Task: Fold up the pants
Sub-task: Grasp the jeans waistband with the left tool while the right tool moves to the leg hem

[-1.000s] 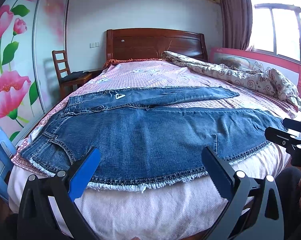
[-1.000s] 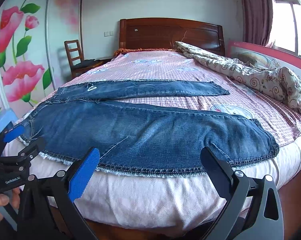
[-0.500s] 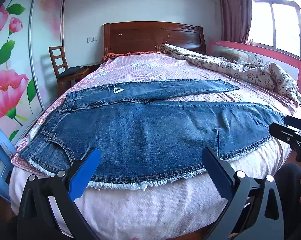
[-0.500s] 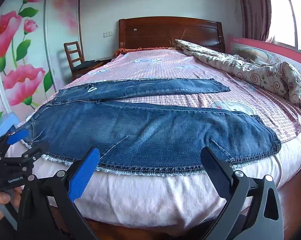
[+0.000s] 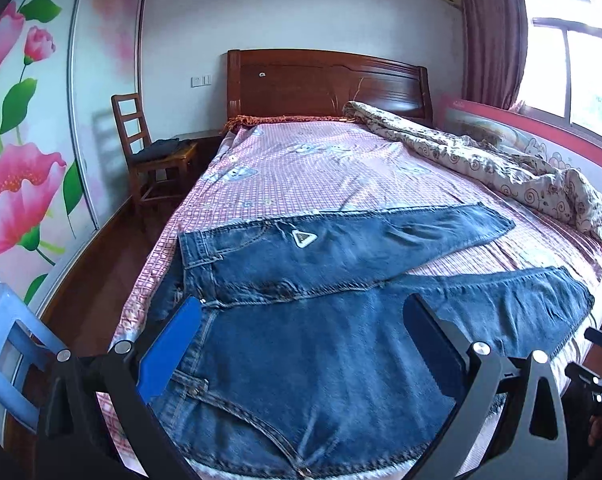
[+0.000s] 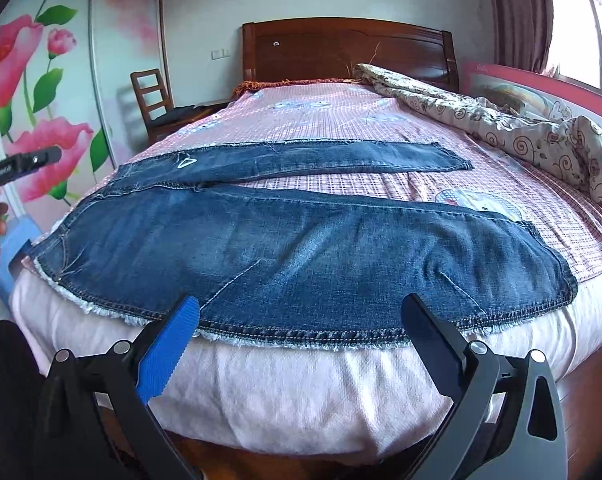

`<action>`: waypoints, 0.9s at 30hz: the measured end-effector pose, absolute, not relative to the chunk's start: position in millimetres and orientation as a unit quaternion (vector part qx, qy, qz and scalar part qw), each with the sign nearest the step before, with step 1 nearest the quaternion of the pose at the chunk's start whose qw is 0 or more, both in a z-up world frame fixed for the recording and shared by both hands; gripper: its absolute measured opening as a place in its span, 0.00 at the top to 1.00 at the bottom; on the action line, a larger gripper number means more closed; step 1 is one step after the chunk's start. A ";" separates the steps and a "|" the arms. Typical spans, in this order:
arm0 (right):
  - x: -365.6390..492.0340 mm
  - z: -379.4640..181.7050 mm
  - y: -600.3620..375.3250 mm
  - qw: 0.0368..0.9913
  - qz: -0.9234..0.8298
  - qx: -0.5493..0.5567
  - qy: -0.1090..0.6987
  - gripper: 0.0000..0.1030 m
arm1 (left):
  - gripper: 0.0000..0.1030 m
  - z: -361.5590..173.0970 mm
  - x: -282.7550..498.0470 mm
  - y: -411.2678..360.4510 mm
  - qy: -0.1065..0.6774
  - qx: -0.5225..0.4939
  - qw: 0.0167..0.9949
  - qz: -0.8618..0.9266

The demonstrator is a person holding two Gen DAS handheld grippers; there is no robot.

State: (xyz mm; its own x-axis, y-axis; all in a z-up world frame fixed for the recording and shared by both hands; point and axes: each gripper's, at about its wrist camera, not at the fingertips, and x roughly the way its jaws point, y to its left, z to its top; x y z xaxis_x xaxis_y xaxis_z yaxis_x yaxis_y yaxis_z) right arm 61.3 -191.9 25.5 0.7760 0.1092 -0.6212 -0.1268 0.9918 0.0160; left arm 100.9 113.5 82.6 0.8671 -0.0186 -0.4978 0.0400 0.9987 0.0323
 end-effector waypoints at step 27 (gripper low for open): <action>103.4 -0.8 -167.5 0.911 0.077 -0.048 0.402 0.03 | 0.02 -14.7 370.1 274.1 0.400 -0.046 0.914 -0.053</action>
State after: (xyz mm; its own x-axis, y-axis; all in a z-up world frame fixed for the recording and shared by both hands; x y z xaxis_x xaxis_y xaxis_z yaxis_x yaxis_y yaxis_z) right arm 103.4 -167.5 -0.8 0.6644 0.1014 -0.7405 -0.1783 0.9836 -0.0254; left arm 370.1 274.1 -14.7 0.6749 -0.1330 -0.7258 0.0595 0.9902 -0.1261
